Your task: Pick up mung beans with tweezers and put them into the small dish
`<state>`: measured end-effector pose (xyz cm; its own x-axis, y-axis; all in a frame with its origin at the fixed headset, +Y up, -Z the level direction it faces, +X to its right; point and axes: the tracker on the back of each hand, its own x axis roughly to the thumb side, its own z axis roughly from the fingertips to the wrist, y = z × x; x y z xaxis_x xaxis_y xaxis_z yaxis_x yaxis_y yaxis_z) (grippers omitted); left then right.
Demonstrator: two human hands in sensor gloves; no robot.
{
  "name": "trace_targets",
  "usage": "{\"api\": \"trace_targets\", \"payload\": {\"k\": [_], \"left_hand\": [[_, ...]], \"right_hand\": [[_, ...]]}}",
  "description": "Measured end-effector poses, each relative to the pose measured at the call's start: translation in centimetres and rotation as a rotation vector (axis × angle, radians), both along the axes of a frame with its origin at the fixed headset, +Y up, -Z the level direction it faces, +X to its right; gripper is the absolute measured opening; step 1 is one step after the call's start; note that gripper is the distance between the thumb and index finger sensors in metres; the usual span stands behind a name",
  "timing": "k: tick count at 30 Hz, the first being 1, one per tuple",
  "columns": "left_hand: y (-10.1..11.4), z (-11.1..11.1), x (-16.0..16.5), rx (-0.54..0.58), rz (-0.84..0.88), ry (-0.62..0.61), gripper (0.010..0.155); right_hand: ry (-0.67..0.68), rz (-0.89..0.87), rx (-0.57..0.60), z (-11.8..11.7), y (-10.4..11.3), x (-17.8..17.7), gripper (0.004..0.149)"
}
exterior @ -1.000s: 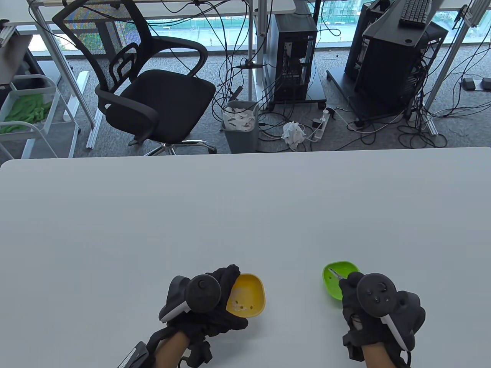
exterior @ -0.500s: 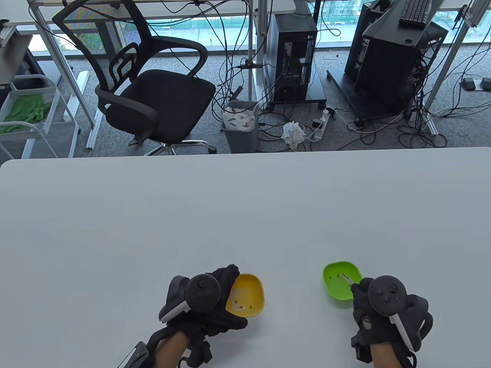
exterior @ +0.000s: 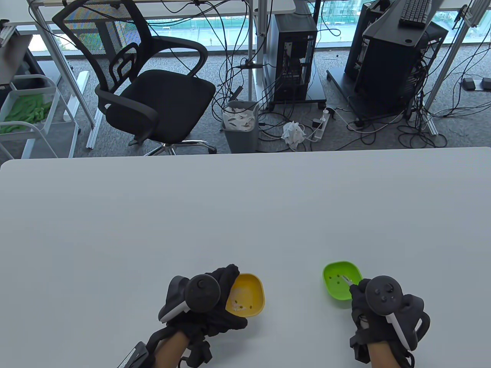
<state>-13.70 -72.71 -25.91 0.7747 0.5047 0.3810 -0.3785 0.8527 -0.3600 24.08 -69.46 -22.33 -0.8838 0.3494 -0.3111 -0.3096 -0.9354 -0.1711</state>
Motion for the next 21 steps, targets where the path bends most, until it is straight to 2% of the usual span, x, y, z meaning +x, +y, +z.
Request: {"api": "trace_targets", "payload": {"k": [4, 8, 11, 16, 21], "left_hand": [[0.0, 0.0, 0.0, 0.003, 0.006, 0.002, 0.122], [-0.1, 0.0, 0.1, -0.001, 0.003, 0.002, 0.122], [-0.2, -0.1, 0.0, -0.006, 0.0, 0.007, 0.122], [-0.2, -0.1, -0.1, -0.008, 0.006, 0.014, 0.123], [-0.1, -0.1, 0.0, -0.002, 0.009, 0.007, 0.123]], "right_hand": [[0.082, -0.017, 0.079, 0.4, 1.8, -2.2, 0.036], [0.282, -0.032, 0.139, 0.5, 4.7, -8.0, 0.036], [0.418, 0.011, 0.13, 0.3, 5.5, -12.6, 0.036], [0.565, 0.035, 0.07, 0.3, 3.6, -18.1, 0.036], [0.608, 0.077, 0.034, 0.8, 2.4, -19.5, 0.036]]}}
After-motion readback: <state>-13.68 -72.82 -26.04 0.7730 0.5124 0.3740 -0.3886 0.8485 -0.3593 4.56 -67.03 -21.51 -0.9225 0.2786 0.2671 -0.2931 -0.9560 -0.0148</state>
